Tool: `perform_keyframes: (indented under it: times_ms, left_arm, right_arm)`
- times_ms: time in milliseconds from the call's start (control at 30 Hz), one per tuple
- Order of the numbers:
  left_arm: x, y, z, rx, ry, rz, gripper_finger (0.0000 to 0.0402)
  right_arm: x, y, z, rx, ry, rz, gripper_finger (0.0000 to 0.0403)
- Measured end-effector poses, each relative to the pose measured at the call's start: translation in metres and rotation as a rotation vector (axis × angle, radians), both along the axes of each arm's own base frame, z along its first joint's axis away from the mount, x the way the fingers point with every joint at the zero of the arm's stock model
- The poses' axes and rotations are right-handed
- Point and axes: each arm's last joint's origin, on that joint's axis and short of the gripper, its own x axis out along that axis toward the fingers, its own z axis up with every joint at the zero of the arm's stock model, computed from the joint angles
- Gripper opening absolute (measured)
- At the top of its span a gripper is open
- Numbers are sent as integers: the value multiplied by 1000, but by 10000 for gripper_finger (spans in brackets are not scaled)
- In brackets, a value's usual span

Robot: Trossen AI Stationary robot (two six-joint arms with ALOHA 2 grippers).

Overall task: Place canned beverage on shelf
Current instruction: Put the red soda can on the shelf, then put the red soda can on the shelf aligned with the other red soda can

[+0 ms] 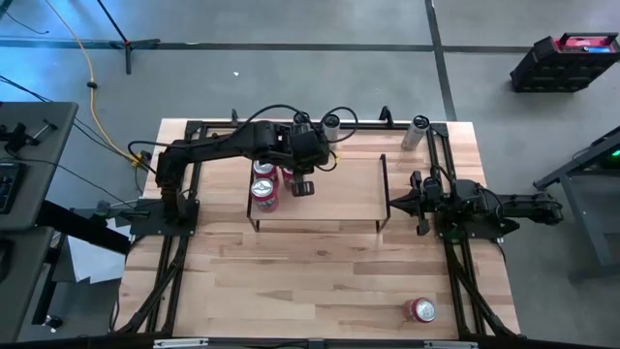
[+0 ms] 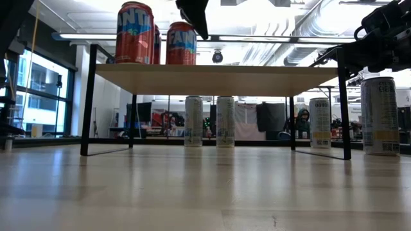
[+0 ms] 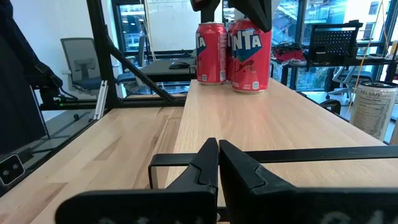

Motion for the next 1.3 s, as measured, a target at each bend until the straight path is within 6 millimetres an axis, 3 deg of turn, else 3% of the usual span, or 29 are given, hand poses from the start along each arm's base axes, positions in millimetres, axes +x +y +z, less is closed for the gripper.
perform_keyframes:
  times_ms: [1067,1300]
  left_arm:
    - [2,-10,1,9,-14,-36,0]
    - [6,-33,23,-14,-186,-258,0]
  right_arm:
    - [0,0,0,0,0,0,0]
    - [0,0,0,0,0,0,0]
